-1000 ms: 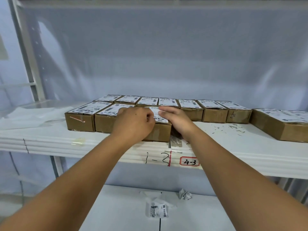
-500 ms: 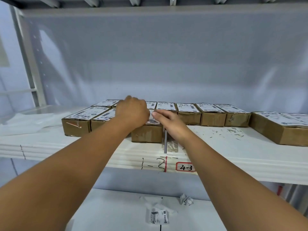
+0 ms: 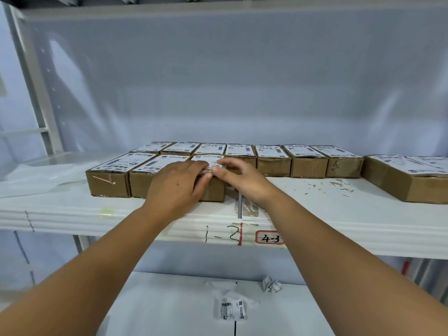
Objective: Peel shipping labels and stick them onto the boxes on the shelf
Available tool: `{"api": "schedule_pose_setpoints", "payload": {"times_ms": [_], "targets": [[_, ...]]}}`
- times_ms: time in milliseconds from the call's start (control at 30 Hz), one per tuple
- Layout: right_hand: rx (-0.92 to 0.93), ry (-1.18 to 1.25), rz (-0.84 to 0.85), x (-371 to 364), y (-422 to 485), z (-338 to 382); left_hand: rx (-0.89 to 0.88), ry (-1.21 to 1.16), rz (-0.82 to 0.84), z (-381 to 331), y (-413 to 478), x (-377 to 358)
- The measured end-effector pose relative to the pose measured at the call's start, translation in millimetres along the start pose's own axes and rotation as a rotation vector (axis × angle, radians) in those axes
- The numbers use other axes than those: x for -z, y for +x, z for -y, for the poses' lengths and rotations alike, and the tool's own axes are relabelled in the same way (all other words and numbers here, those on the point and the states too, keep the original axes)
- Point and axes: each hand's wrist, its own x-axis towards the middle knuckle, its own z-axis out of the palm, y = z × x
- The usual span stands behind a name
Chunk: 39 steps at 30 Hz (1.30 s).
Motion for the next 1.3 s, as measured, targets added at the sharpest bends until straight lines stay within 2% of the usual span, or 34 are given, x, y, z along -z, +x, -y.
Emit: {"api": "schedule_pose_setpoints", "payload": {"times_ms": [200, 300, 400, 533, 600, 667, 767, 933, 1133, 1233, 1300], "targets": [[-0.01, -0.002, -0.021, 1, -2, 3, -0.031, 0.071, 0.045, 1, -6, -4], [-0.015, -0.052, -0.142, -2, 2, 1, -0.078, 0.086, 0.0, -1, -8, -3], [-0.021, -0.083, -0.295, 2, 0, 5, -0.041, 0.105, -0.045, -2, -10, -3], [-0.07, -0.249, -0.427, 20, -13, 5, -0.019, 0.072, -0.199, -3, -14, -2], [-0.091, -0.347, -0.472, 34, -21, 1, -0.097, 0.002, -0.347, -14, -12, -1], [-0.131, -0.445, -0.522, 54, -30, -4, -0.224, -0.051, -0.414, -41, -4, -2], [-0.168, -0.643, -0.609, 84, -42, -13, -0.365, -0.121, -0.322, -93, 17, -5], [-0.17, -0.957, -0.747, 137, -72, -27, -0.247, -0.46, 0.04, -170, 56, -27], [-0.153, -0.909, -0.965, 211, -104, -43, -0.219, -0.711, 0.207, -262, 86, -48], [-0.175, -0.923, -1.003, 247, -123, -54, -0.252, -0.698, 0.261, -300, 96, -62], [-0.234, -0.984, -0.959, 270, -135, -62, -0.234, -0.643, 0.286, -318, 102, -70]]}}
